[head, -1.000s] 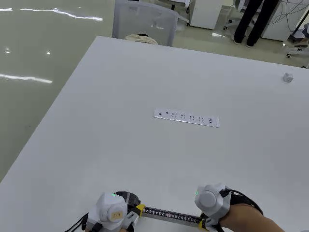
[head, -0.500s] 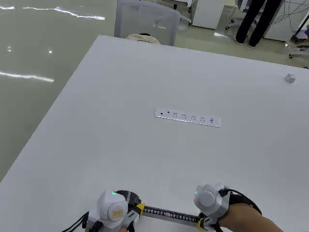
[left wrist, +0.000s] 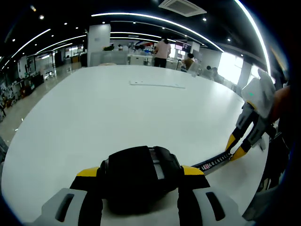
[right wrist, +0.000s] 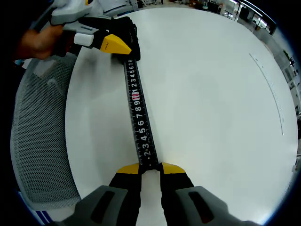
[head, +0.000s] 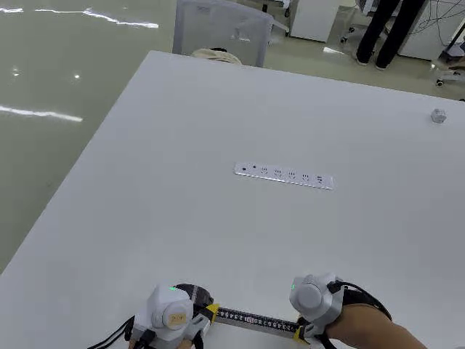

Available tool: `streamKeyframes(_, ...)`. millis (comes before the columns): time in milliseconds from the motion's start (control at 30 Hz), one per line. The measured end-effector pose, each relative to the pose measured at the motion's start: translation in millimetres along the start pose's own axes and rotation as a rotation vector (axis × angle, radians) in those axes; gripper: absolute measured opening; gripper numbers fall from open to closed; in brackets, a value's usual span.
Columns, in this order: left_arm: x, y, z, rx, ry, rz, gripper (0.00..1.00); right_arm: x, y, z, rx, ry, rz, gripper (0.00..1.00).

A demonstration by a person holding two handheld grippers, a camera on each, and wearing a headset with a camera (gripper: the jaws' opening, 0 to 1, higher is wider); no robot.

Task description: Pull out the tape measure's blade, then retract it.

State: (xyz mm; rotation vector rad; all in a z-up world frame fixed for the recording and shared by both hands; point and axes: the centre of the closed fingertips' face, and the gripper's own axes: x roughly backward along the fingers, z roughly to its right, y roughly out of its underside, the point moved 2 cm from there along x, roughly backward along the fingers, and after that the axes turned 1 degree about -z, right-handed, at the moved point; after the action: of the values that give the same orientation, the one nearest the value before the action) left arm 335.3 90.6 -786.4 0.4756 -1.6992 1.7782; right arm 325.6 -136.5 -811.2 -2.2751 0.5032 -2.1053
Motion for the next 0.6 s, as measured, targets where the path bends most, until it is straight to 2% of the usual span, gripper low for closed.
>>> streamKeyframes(600,0.4,-0.4,0.0,-0.001,0.003,0.003,0.61,-1.2,-6.0,-1.4,0.01,0.0,0.011,0.15)
